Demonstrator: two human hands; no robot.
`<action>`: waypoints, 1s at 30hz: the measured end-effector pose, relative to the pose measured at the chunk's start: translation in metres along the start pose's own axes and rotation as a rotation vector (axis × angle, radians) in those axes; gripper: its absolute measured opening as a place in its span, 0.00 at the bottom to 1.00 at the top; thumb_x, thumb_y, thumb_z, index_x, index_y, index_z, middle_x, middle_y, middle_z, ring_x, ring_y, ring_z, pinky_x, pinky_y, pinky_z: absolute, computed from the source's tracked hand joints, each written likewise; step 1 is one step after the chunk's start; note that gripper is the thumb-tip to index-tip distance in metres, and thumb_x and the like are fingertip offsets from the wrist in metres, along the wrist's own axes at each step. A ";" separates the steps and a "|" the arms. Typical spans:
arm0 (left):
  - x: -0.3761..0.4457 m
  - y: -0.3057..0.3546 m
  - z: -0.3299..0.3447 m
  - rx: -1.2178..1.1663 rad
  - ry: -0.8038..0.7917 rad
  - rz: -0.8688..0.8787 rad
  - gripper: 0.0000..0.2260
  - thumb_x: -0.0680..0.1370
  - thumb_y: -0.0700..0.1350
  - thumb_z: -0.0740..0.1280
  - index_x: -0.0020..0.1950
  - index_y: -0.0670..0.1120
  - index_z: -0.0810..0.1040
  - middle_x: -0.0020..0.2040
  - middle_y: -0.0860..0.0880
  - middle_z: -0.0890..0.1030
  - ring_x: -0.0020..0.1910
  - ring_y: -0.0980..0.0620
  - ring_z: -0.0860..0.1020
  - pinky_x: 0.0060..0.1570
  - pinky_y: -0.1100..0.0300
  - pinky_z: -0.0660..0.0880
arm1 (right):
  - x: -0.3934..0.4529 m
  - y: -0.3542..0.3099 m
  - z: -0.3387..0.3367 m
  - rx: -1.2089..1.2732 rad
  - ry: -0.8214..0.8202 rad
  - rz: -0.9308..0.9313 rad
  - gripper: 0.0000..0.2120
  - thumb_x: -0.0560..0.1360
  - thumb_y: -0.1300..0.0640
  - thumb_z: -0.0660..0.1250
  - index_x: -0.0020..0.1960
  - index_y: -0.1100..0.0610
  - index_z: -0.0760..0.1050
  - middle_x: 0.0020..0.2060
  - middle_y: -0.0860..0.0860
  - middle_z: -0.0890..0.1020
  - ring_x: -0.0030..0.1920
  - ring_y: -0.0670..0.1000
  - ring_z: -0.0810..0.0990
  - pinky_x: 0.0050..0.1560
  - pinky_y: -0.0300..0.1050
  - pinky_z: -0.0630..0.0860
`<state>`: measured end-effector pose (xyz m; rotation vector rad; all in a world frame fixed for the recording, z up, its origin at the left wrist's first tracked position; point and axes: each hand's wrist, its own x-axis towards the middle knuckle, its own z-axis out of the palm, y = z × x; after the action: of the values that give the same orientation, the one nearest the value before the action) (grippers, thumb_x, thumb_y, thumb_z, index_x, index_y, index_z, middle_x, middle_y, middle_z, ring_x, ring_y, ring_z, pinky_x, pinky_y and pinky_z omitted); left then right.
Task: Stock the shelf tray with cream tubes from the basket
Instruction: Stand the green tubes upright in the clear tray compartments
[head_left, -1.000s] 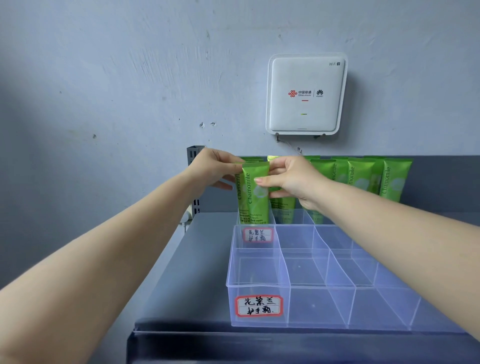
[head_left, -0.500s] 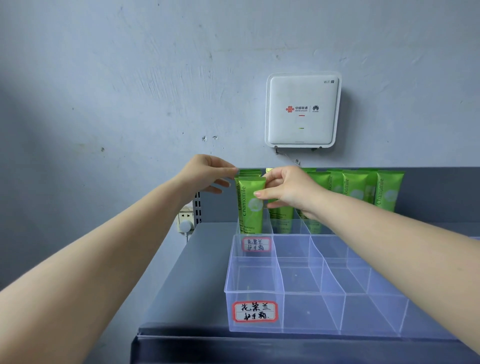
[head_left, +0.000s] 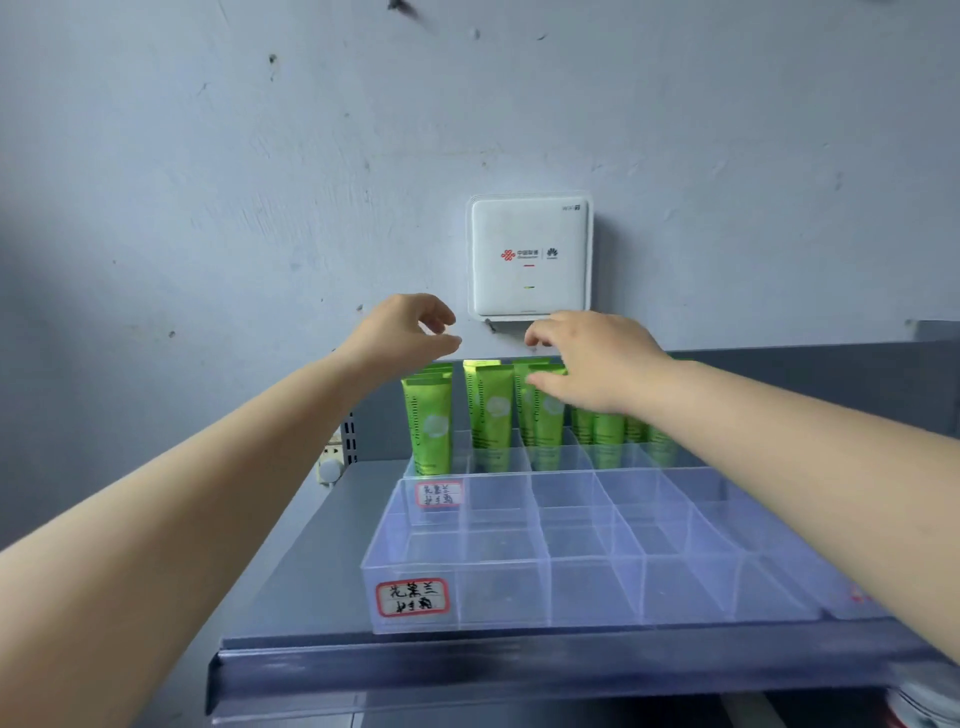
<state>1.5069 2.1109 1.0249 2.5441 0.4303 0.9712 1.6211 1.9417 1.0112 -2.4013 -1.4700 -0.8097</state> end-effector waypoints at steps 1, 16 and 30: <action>-0.002 0.010 0.006 0.059 -0.023 0.025 0.12 0.75 0.45 0.68 0.58 0.46 0.76 0.52 0.51 0.77 0.46 0.50 0.76 0.41 0.61 0.71 | -0.008 0.008 -0.005 -0.096 -0.018 -0.026 0.21 0.76 0.44 0.61 0.67 0.50 0.68 0.63 0.47 0.73 0.63 0.52 0.72 0.53 0.47 0.70; -0.037 0.201 0.145 0.473 -0.172 0.474 0.23 0.75 0.54 0.64 0.69 0.50 0.68 0.63 0.48 0.74 0.63 0.46 0.71 0.58 0.55 0.67 | -0.186 0.152 -0.074 -0.449 -0.245 0.237 0.26 0.77 0.44 0.59 0.71 0.54 0.61 0.66 0.52 0.69 0.66 0.55 0.67 0.61 0.52 0.68; -0.084 0.389 0.246 0.330 -0.211 0.759 0.22 0.76 0.53 0.63 0.69 0.49 0.68 0.63 0.49 0.73 0.63 0.47 0.70 0.59 0.55 0.66 | -0.358 0.250 -0.171 -0.607 -0.290 0.547 0.27 0.76 0.42 0.59 0.71 0.53 0.61 0.67 0.52 0.68 0.68 0.55 0.66 0.61 0.52 0.67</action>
<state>1.6719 1.6756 0.9842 3.1416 -0.5247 0.8881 1.6546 1.4752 0.9802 -3.2574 -0.5902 -0.8768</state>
